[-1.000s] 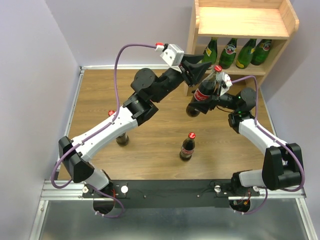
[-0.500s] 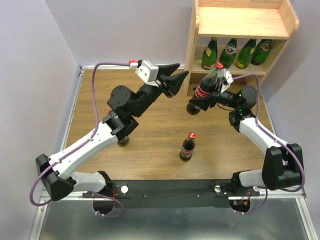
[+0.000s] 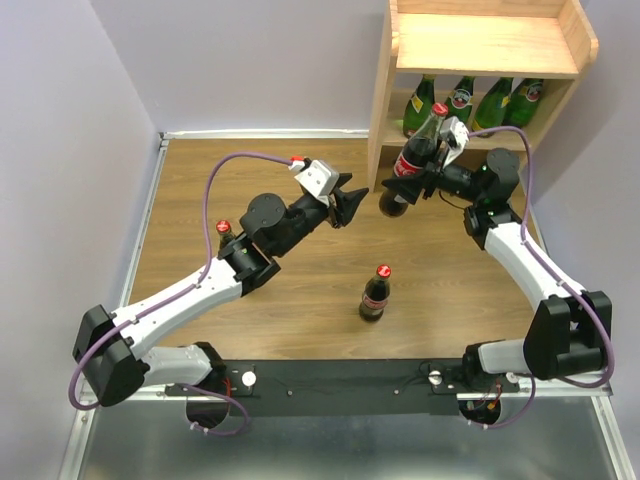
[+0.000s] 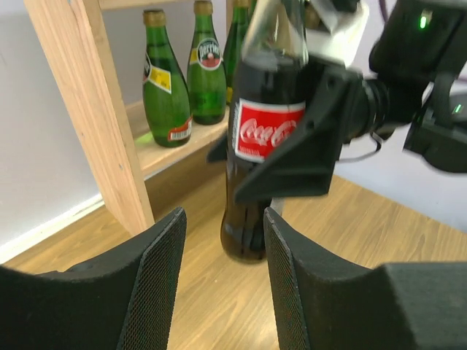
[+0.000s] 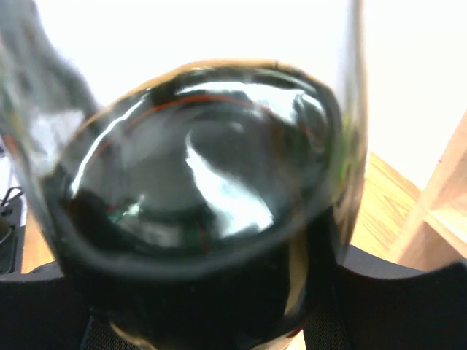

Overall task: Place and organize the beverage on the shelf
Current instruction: Adjust the drink.

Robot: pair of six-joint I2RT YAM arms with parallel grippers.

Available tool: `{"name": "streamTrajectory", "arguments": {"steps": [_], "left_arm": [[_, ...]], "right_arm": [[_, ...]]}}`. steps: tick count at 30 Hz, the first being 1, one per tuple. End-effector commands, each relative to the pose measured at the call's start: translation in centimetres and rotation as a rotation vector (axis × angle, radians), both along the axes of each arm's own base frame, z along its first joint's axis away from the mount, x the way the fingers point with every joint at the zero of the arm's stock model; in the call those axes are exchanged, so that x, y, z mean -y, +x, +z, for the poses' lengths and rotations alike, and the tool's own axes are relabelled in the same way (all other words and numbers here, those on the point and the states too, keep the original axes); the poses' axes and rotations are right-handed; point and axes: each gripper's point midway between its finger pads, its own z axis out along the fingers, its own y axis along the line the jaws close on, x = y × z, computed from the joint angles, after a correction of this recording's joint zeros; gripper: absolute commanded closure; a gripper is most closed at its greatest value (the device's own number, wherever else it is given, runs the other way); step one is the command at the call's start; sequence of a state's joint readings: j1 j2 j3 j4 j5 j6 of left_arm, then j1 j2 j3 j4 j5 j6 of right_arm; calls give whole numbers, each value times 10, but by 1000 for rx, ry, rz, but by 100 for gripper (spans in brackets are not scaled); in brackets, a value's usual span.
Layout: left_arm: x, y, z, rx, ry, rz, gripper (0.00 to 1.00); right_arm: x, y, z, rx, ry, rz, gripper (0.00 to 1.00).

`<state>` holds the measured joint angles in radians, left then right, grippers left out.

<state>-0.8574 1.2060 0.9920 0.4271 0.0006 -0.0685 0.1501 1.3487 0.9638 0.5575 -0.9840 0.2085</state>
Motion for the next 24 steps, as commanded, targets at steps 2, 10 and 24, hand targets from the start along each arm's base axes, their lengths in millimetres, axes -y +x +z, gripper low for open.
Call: {"name": "streamTrajectory", "arguments": {"steps": [2,10,24], "left_arm": [[0,-1,-4,37,3,-12,45],[21,4,-36,88,97,-70,44],[39,13,-48,155,150,-99,42]], "right_arm": [[13,7,74,192,4,-112,100],[16,7,77,191,3,-137,99],[20,9,71,177,-13,-177,99]]}}
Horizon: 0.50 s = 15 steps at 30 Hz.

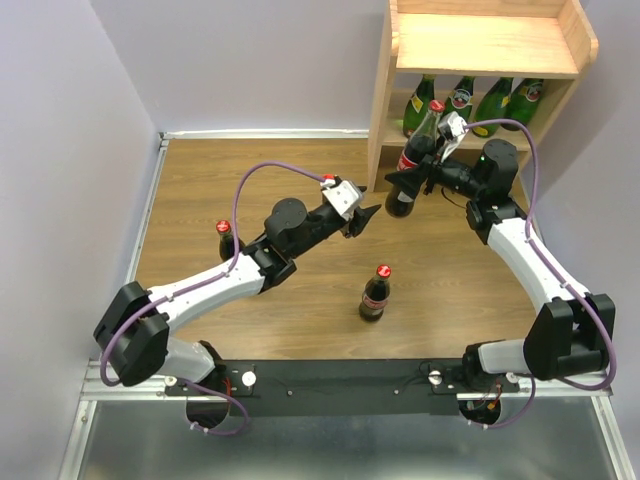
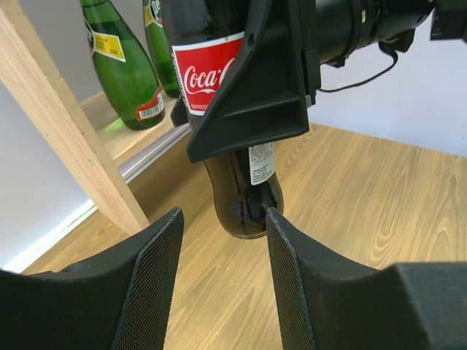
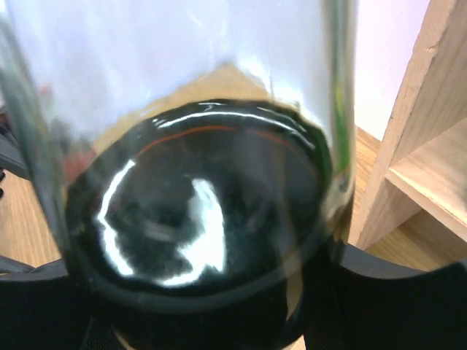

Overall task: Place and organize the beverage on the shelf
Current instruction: Adjust the drink.

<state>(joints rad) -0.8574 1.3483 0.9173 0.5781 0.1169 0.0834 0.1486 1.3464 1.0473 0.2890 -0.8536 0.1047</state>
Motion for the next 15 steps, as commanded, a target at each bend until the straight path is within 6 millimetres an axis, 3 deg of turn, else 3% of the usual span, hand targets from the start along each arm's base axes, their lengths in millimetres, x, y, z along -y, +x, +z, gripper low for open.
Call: {"name": "streamTrajectory", "arguments": {"steps": [1,9,15], "left_arm": [[7,5,8,60,3,-15,42],[0,4,34,68,-45,-10,39],[-7,0,40,61,-48,-31,38]], "right_arm": [[8,-13,81,279,29,-38,99],[10,-14,67,268,6,-53,100],[14,-12,75,280,6,-77,99]]}}
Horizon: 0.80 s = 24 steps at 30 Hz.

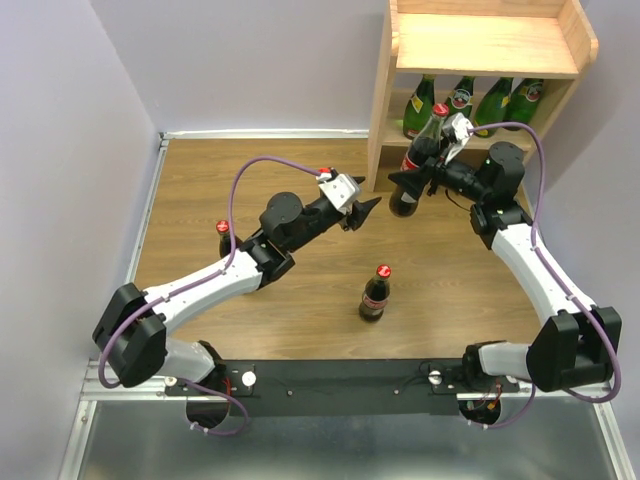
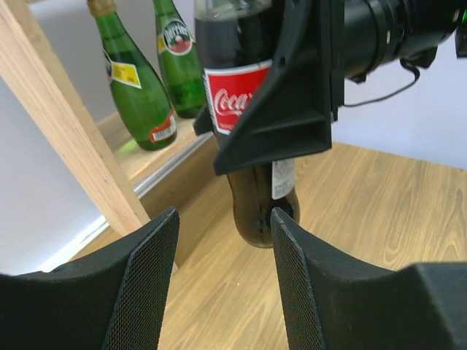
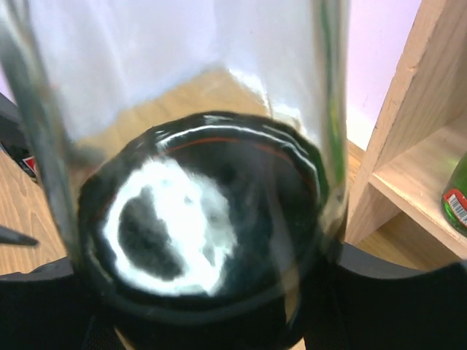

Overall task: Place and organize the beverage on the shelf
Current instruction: Adjust the drink.

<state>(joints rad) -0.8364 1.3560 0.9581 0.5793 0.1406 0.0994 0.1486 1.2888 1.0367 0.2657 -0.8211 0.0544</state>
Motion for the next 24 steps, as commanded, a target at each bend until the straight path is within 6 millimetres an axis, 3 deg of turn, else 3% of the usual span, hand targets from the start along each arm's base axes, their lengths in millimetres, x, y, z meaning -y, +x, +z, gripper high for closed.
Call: {"name": "streamTrajectory", "arguments": {"steps": [1,8,18,24], "left_arm": [[-6,-9,25,24,-36,-35,38],[-7,-12,20,7,-27,-48,39],[-2,-11,18,-2,-19,-66,38],[-3,-13,13,-13,-11,-71,38]], "right_arm": [[8,-7,70,230,28,-43,99],[14,-3,92,236,29,-83,99],[22,8,107,236,15,-138,100],[33,15,143,294,-12,-187,99]]}}
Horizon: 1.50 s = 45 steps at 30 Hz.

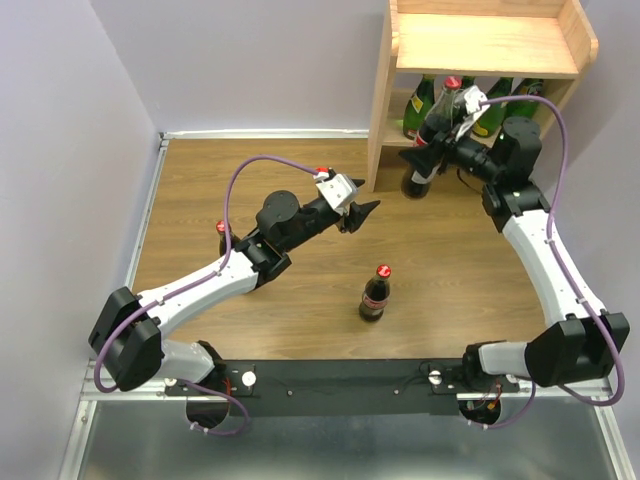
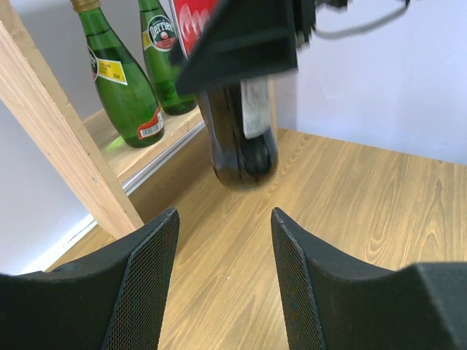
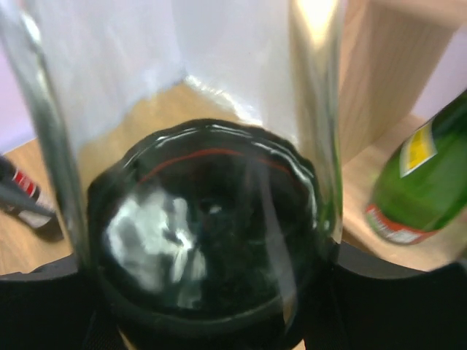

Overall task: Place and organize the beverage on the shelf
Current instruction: Adjust the drink.

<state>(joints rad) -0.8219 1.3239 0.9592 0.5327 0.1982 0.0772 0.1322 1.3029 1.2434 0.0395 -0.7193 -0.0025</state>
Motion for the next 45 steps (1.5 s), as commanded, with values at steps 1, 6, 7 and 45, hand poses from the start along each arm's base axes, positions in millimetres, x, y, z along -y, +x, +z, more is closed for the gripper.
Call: {"name": "streamTrajectory", "arguments": {"steps": [1,6,7,45], "left_arm": [[-1,-4,11,8,-17,-23,38],[-4,-6,10,5,-19,-22,38],[-4,-7,11,5,-19,-24,39],[-3,-13,5,2,-12,-53,38]], "right_arm": [[16,2,104,287,8,-72,100],[23,5,130,315,5,-104,99],[24,6,133,319,5,-110,100],[151,53,298,572,139,-470,99]]}}
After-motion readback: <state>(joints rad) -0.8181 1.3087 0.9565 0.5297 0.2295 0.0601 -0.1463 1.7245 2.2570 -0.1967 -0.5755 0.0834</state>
